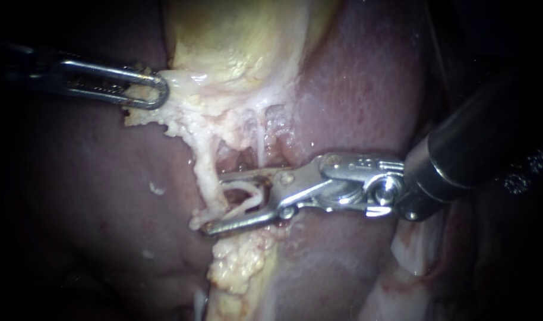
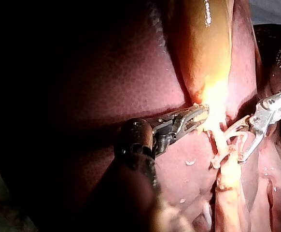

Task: Clipping second clip left tube

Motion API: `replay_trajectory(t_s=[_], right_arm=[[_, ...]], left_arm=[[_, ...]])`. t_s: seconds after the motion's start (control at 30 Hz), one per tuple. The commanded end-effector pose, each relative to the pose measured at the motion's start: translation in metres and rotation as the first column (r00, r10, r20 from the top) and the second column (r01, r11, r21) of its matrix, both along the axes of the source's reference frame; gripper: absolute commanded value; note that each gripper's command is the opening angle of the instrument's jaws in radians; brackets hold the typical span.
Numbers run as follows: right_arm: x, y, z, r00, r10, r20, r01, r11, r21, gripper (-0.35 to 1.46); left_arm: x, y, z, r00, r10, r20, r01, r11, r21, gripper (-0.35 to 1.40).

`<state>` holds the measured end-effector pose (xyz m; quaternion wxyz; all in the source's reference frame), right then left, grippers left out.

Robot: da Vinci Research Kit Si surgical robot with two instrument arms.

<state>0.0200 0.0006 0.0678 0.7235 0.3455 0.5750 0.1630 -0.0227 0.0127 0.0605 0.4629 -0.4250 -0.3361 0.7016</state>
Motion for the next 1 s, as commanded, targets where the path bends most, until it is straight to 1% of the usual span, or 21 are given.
replay_trajectory(t_s=[0.03, 0.13, 0.2, 0.27, 0.37, 0.4, 0.47, 0.5, 0.53, 0.6, 0.63, 0.73, 0.83, 1.0], right_arm=[[0.0, -0.0001, 0.0003, 1.0, -0.007, -0.002, 0.007, 1.0, 0.003, 0.49], [-0.0001, -0.0004, 0.0015, 0.9998, -0.02, -0.004, 0.02, 0.999, 0.025, 0.49], [-0.0001, -0.0008, 0.0024, 0.999, -0.04, -0.02, 0.041, 0.999, 0.03, 0.5], [0.0, -0.0012, 0.0034, 0.9973, -0.056, -0.046, 0.058, 0.997, 0.045, 0.5], [0.0002, -0.0017, 0.0045, 0.9932, -0.078, -0.086, 0.083, 0.995, 0.058, 0.49], [0.0004, -0.0019, 0.0049, 0.9909, -0.088, -0.102, 0.095, 0.994, 0.057, 0.49], [0.0007, -0.0021, 0.0052, 0.9873, -0.107, -0.117, 0.115, 0.992, 0.06, 0.49], [0.001, -0.0022, 0.0053, 0.9853, -0.111, -0.129, 0.12, 0.991, 0.059, 0.48], [0.0012, -0.0022, 0.0053, 0.9839, -0.112, -0.14, 0.121, 0.991, 0.06, 0.48], [0.0018, -0.002, 0.0052, 0.9815, -0.091, -0.168, 0.105, 0.992, 0.071, 0.47], [0.0022, -0.002, 0.0052, 0.9804, -0.086, -0.177, 0.102, 0.992, 0.079, 0.47], [0.0032, -0.0018, 0.0051, 0.974, -0.069, -0.216, 0.092, 0.991, 0.097, 0.47], [0.0037, -0.0018, 0.005, 0.9719, -0.056, -0.228, 0.084, 0.99, 0.114, 0.47], [0.0043, -0.0019, 0.0046, 0.9729, -0.052, -0.225, 0.084, 0.988, 0.132, 0.46]], left_arm=[[0.0, 0.0, 0.0, 1.0, 0.0, 0.0, 0.0, 1.0, 0.0, -0.35], [0.0, 0.0, 0.0, 1.0, 0.0, 0.0, 0.0, 1.0, 0.0, -0.35], [0.0, 0.0, 0.0, 1.0, 0.0, 0.0, 0.0, 1.0, 0.0, -0.35], [0.0001, 0.0, 0.0, 1.0, 0.0, 0.0, 0.0, 1.0, 0.0, -0.35], [0.0001, 0.0, 0.0, 1.0, 0.0, 0.0, 0.0, 1.0, 0.0, -0.35], [0.0001, 0.0, 0.0, 1.0, 0.0, 0.0, 0.0, 1.0, 0.0, -0.35], [0.0001, 0.0, 0.0, 1.0, 0.0, 0.0, 0.0, 1.0, 0.0, -0.35], [0.0, 0.0, 0.0, 1.0, 0.0, 0.0, 0.0, 1.0, 0.0, -0.35], [0.0, 0.0, 0.0, 1.0, 0.0, 0.0, 0.0, 1.0, 0.0, -0.35], [0.0001, 0.0, 0.0, 1.0, 0.0, 0.0, 0.0, 1.0, 0.0, -0.35], [0.0001, 0.0, 0.0, 1.0, 0.0, 0.0, 0.0, 1.0, 0.0, -0.35], [0.0, 0.0, 0.0, 1.0, 0.0, 0.0, 0.0, 1.0, 0.0, -0.35], [0.0, 0.0, 0.0, 1.0, 0.0, 0.0, 0.0, 1.0, 0.0, -0.35], [0.0, 0.0, 0.0, 1.0, 0.0, 0.0, 0.0, 1.0, 0.0, -0.35]])
